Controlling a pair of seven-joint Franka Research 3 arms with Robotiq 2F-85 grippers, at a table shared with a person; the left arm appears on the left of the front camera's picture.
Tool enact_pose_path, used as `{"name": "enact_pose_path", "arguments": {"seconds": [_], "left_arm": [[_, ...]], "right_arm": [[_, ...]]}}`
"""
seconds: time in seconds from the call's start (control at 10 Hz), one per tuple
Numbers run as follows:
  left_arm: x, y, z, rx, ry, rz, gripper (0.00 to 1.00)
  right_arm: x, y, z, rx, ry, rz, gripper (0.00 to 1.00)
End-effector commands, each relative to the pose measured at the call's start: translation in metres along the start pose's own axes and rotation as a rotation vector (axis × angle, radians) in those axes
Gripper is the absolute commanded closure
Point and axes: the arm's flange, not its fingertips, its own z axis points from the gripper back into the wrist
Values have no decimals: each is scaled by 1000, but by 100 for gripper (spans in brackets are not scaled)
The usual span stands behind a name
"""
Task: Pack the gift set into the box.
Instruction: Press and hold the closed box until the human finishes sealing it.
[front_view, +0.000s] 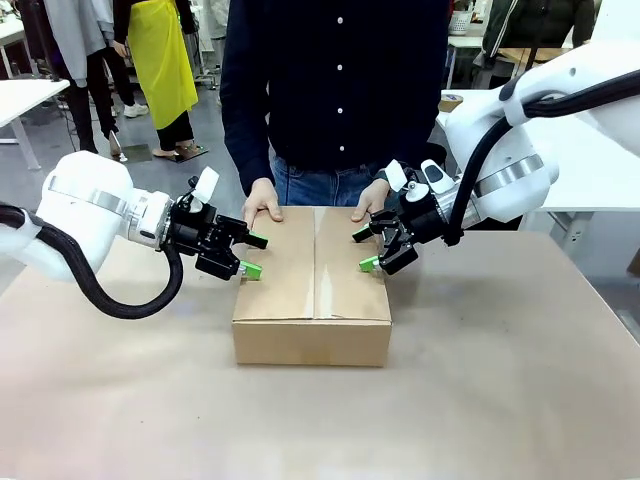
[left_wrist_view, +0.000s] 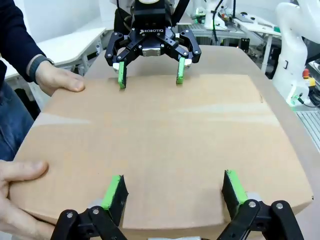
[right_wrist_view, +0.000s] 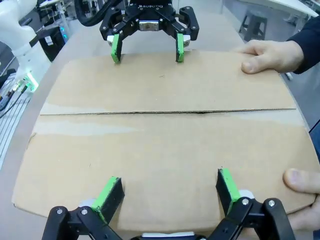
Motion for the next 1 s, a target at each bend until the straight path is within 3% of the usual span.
{"name": "enact_pose_path", "arguments": {"seconds": [0.0, 0.1, 0.9], "left_arm": [[-4, 3, -10, 3, 28, 5, 0], [-6, 3, -12, 15, 35, 3, 0], [0, 1, -3, 2, 8, -3, 0]], "right_arm": [[-17, 3, -14, 51, 1, -38, 0], [0, 0, 0, 0, 0, 0, 0], [0, 0, 0, 0, 0, 0, 0]]}}
